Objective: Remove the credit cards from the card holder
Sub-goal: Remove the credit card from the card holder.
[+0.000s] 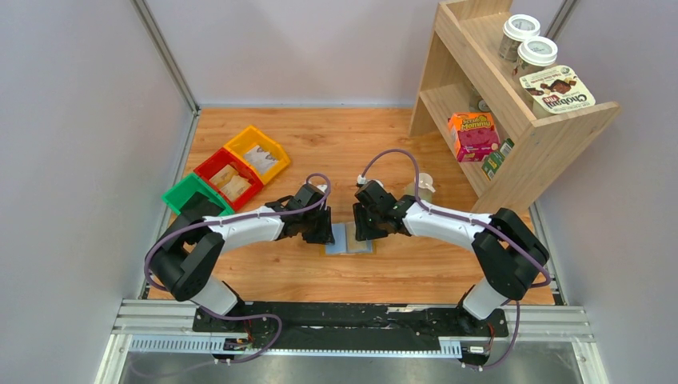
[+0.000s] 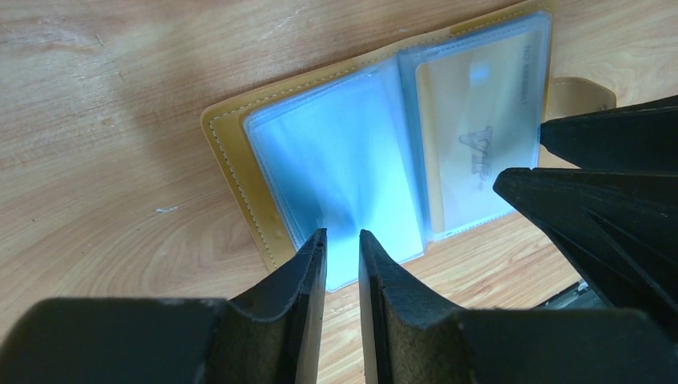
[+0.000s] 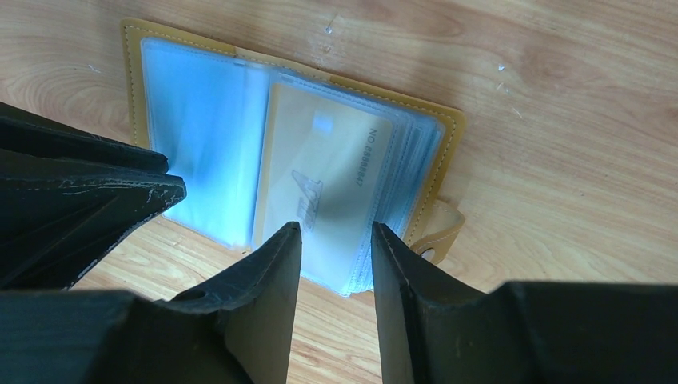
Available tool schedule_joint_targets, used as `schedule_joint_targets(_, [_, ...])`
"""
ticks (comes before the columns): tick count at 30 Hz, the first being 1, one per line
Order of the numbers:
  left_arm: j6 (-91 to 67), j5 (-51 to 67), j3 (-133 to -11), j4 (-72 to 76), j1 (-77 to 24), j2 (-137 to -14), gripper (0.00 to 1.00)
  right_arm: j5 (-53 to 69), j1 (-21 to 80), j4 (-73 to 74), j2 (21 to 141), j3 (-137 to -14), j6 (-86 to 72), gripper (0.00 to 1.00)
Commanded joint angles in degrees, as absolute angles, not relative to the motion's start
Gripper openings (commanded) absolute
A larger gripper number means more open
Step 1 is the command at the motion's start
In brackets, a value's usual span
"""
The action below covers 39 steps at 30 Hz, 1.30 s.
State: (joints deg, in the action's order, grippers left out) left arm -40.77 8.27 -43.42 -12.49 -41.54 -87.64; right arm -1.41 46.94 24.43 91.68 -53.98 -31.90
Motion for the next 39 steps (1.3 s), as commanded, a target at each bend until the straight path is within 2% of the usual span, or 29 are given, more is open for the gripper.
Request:
schedule_joint_targets(1, [-41.57, 7.73, -42.89, -12.66, -41.66, -86.92, 0.29, -0.97, 46.67, 21.62, 89.83, -53.79, -31.91, 0.4])
schedule_joint_targets(14, [-41.84, 8.0, -42.63, -12.39, -41.66, -87.1, 0.28, 3.16, 46.67, 20.83, 86.75, -53.96, -31.38, 0.42])
schedule_joint_targets(22, [-42.19, 8.17, -42.45, -12.13, -41.66, -87.1, 0.27, 6.32, 46.67, 18.99, 86.04, -53.88, -30.94, 0.36])
schedule_joint_targets(28, [-44.2, 7.65, -41.31, -11.34, -41.66, -86.49, 0.26, 13.79, 46.67, 14.07, 86.83, -52.82, -30.94, 0.33])
schedule_joint_targets(32, [-46.4, 6.68, -39.82, -10.46, -41.57, -85.43, 0.25, 19.24, 46.76, 10.82, 88.06, -52.65, -30.5, 0.38])
schedule_joint_targets(39, [-49.65, 2.55, -37.27, -11.07, -41.4, -80.43, 0.25, 21.62, 45.62, 8.79, 89.29, -51.85, -31.11, 0.53])
